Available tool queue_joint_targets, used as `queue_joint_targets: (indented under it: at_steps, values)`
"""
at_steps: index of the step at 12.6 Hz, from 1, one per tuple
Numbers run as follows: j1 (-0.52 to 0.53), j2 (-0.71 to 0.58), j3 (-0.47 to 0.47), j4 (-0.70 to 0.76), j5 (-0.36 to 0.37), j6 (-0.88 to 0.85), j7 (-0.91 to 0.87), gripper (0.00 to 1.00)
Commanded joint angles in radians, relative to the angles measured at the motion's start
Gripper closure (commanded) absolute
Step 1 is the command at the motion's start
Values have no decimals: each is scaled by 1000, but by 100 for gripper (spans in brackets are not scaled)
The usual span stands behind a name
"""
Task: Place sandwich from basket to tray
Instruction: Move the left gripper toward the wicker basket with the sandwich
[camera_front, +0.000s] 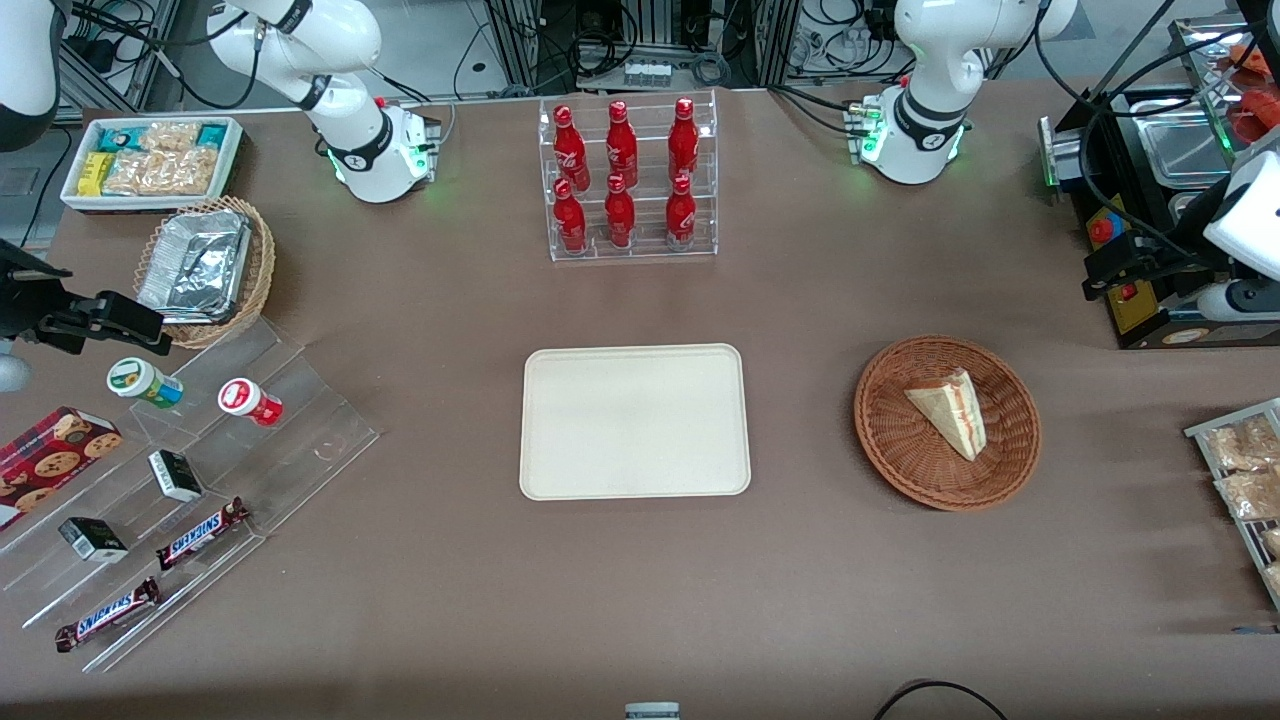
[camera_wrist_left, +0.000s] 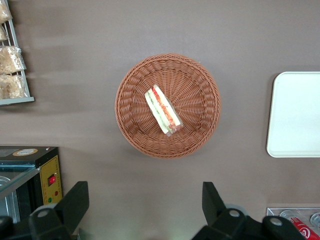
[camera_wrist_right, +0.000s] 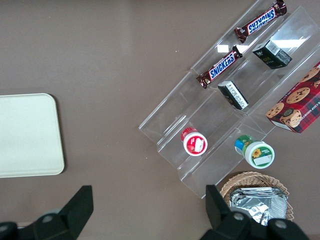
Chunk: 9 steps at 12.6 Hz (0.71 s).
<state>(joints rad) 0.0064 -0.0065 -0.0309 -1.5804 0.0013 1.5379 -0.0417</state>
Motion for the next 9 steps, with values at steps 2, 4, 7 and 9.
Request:
queue_joint_targets:
  at_steps: [2, 4, 7, 9]
  values:
    - [-5, 11, -1, 27, 11, -15, -3, 0]
    - [-3, 14, 0, 22, 13, -13, -6, 0]
    - [0, 42, 0, -6, 20, -1, -4, 0]
    - [-5, 40, -3, -73, 72, 59, -67, 0]
